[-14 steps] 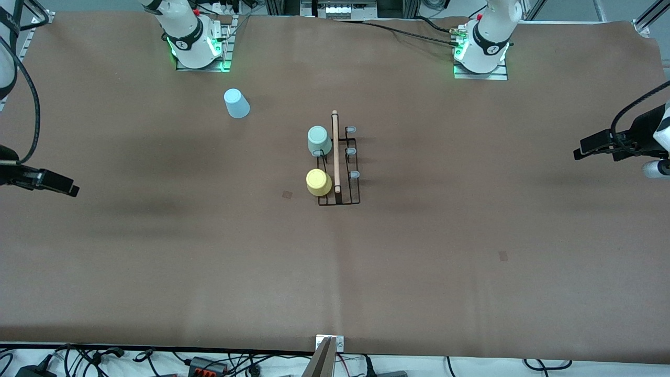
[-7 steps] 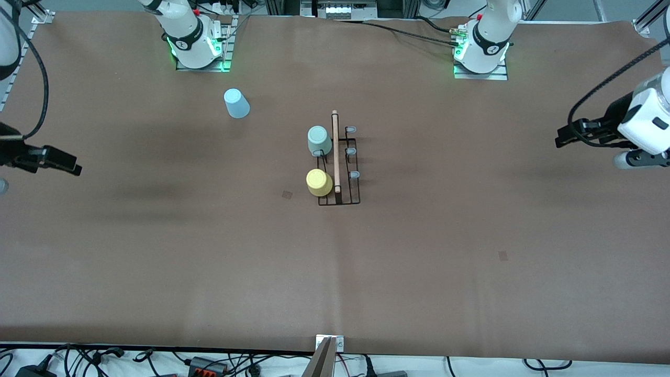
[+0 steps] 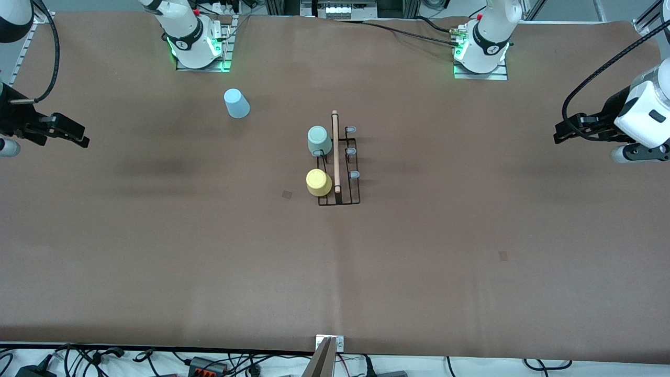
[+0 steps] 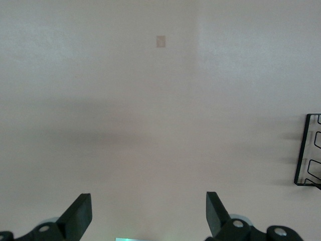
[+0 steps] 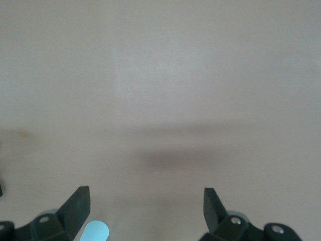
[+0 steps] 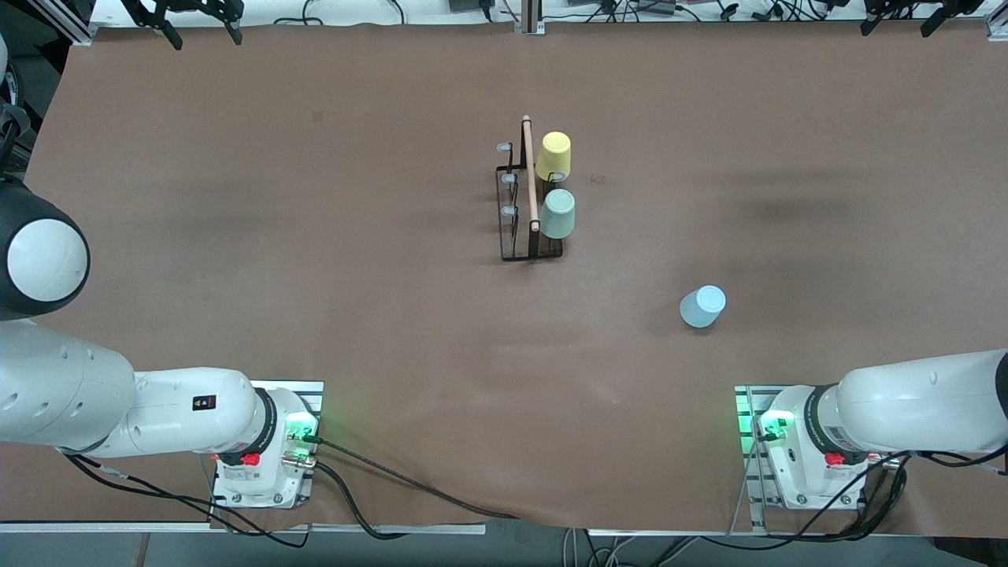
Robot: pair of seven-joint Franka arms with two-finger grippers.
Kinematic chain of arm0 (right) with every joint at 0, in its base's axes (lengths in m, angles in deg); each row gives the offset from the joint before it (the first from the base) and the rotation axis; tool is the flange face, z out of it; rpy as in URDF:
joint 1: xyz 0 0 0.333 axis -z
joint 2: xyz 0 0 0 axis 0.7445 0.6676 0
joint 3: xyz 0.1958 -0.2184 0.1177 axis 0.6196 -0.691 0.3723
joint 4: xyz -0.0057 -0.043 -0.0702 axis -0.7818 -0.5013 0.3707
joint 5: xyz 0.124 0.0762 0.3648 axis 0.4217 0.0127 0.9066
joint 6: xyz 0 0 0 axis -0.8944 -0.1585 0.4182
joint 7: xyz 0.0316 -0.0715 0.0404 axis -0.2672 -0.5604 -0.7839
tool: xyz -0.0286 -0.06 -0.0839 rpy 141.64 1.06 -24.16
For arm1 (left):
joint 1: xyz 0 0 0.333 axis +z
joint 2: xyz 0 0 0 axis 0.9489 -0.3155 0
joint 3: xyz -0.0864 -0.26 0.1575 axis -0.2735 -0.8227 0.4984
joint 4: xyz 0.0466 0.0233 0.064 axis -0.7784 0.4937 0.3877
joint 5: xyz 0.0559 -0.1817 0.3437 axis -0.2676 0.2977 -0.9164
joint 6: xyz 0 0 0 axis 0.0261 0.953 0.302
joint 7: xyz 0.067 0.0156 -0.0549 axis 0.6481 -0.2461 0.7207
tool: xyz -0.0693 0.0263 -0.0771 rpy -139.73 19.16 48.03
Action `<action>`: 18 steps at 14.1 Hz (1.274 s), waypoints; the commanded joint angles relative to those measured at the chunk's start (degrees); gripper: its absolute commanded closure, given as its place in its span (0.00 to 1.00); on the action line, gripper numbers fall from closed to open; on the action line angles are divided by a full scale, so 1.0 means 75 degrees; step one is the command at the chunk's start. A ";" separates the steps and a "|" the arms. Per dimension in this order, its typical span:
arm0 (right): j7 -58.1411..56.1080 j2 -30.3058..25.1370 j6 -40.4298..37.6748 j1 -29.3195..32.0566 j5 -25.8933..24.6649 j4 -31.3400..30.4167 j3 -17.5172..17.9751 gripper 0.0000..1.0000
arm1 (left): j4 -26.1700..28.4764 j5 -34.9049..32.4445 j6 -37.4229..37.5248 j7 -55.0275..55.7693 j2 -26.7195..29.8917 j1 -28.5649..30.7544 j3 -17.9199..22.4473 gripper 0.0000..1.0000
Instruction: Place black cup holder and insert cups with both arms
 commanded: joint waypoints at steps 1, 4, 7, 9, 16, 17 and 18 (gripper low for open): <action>-0.0149 -0.0226 0.0020 0.0126 -0.0116 -0.0206 0.0123 0.00 | -0.0119 -0.0100 -0.0356 0.0016 -0.0029 -0.0098 0.0032 0.00; -0.0149 -0.0226 -0.0133 0.0126 -0.0116 -0.0171 0.0123 0.00 | -0.0119 -0.0065 -0.0395 0.0005 -0.0017 -0.0074 0.0043 0.00; -0.0161 -0.0238 -0.0274 0.0114 -0.0127 -0.0171 0.0134 0.00 | -0.0119 -0.0053 -0.0394 -0.0030 -0.0017 -0.0074 0.0032 0.00; -0.0161 -0.0226 -0.0262 0.0114 -0.0127 -0.0171 0.0135 0.00 | -0.0119 -0.0042 -0.0394 -0.0054 -0.0029 -0.0051 0.0043 0.00; -0.0255 -0.0238 -0.0274 0.0079 -0.0116 -0.0171 0.0158 0.00 | -0.0119 -0.0030 -0.0394 -0.0066 -0.0029 -0.0039 0.0055 0.00; -0.0243 -0.0250 -0.0274 0.0091 -0.0116 -0.0171 0.0158 0.00 | -0.0119 -0.0030 -0.0394 -0.0066 -0.0029 -0.0039 0.0055 0.00; -0.0243 -0.0250 -0.0274 0.0091 -0.0116 -0.0171 0.0158 0.00 | -0.0119 -0.0030 -0.0394 -0.0066 -0.0029 -0.0039 0.0055 0.00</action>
